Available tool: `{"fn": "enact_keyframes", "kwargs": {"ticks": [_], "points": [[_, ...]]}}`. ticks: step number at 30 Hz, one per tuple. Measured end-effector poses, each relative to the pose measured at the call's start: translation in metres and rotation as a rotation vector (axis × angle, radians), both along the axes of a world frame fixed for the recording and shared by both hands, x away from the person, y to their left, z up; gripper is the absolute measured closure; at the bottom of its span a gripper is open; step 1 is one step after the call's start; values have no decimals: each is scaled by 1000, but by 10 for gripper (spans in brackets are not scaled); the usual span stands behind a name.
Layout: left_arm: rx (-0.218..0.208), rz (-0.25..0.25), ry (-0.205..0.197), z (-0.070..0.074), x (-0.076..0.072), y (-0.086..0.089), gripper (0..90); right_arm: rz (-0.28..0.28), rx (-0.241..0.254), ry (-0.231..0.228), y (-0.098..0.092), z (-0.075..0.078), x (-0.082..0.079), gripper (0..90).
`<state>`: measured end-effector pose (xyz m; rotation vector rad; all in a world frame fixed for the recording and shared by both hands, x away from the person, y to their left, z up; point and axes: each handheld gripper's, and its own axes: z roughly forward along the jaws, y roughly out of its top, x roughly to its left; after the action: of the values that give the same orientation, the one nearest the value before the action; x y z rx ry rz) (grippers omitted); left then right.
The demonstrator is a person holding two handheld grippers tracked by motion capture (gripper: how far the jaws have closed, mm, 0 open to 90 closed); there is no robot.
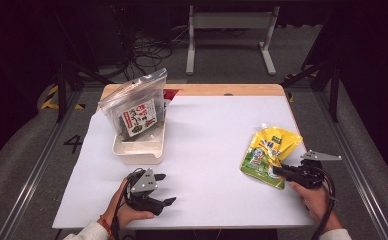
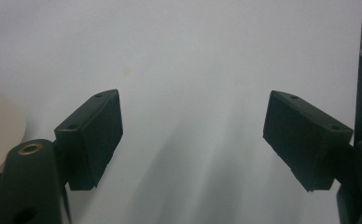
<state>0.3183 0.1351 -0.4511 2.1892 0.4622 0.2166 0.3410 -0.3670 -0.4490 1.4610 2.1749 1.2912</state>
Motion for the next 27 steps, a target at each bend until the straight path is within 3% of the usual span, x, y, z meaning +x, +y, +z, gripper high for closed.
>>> {"fn": "enact_keyframes", "kwargs": {"ticks": [3, 7, 15, 16, 20, 27], "points": [[-22, -13, 20, 3, 6, -4, 199, 8, -21, -56, 5, 2, -5, 763], [-67, -31, 42, 7, 13, -10, 202, 14, -14, -104, 6, 7, -10, 776], [-79, -56, 79, 8, 21, -25, 183, 67, -4, -166, 20, 18, -21, 784], [-86, -68, 98, 9, 23, -28, 183, 77, 0, -178, 23, 20, -23, 784], [-115, -98, 120, 10, 29, -37, 186, 138, -12, -215, 41, 25, -29, 783], [-133, -101, 138, 10, 42, -53, 191, 218, -4, -253, 72, 30, -38, 784]]}}
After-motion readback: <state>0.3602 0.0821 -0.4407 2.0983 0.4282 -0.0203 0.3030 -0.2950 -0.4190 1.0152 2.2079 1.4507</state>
